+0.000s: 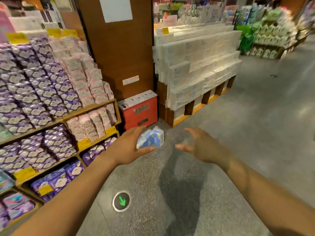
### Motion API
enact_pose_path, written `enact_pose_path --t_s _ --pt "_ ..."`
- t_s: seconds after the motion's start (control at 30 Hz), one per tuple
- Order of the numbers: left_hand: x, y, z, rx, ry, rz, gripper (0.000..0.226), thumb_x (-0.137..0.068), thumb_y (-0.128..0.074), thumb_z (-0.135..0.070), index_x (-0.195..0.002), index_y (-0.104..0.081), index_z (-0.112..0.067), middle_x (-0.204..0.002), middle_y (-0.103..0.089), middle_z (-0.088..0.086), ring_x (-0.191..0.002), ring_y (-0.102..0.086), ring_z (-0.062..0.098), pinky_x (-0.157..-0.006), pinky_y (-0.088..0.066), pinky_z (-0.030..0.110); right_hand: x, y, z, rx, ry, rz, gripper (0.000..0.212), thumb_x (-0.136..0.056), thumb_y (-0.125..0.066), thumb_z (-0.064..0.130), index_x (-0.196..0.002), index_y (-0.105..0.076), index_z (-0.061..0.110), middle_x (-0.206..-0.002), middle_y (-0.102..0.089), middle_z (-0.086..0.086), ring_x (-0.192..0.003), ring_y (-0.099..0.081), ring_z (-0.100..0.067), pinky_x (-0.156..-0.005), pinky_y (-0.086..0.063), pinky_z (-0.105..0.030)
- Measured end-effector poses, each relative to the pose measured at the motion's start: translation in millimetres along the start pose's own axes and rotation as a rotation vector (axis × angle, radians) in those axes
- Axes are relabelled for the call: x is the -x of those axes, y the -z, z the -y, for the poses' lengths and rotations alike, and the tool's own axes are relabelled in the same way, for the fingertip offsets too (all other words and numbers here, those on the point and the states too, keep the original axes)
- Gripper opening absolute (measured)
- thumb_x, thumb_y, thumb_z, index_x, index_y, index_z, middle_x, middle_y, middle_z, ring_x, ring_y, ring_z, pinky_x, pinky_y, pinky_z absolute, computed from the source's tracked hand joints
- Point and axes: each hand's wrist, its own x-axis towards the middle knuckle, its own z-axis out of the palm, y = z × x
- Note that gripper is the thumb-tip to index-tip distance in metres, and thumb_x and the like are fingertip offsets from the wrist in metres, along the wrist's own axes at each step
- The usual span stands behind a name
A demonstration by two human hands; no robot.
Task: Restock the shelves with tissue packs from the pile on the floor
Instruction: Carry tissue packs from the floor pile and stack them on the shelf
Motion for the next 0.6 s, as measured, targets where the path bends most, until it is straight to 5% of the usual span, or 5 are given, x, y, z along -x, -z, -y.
enact_pose_path --t_s 0.33,0.47,0.6 --pt "-280 -26 57 0.037 0.118 0.023 0.095 -0.084 -0.05 -0.075 -0.159 -0.011 -0.03 -0.164 -0.023 -0.001 -0.146 -0.031 0.023 -0.115 -0.035 0.041 -304 59 -90 0.099 0.109 0.074 0.095 -0.086 -0.063 0.068 -0.159 -0.028 0.017 -0.161 -0.034 -0.005 -0.145 -0.037 -0.024 -0.115 -0.036 -0.039" --pt "-375 -28 79 0.063 0.164 0.02 0.097 -0.084 -0.052 -0.075 -0.16 -0.011 -0.03 -0.165 -0.021 -0.002 -0.148 -0.027 0.023 -0.116 -0.034 0.044 -416 81 -110 0.136 0.136 0.089 0.116 -0.069 -0.05 0.092 -0.158 -0.027 0.021 -0.16 -0.035 -0.004 -0.14 -0.042 -0.024 -0.11 -0.044 -0.044" --pt "-463 -41 122 0.048 0.197 0.058 0.097 -0.085 -0.055 -0.073 -0.159 -0.007 -0.033 -0.165 -0.022 -0.001 -0.147 -0.028 0.023 -0.112 -0.037 0.042 -520 70 -137 0.159 0.117 0.174 0.107 -0.081 -0.063 0.075 -0.16 -0.02 0.018 -0.164 -0.027 -0.006 -0.147 -0.033 -0.027 -0.115 -0.038 -0.048"
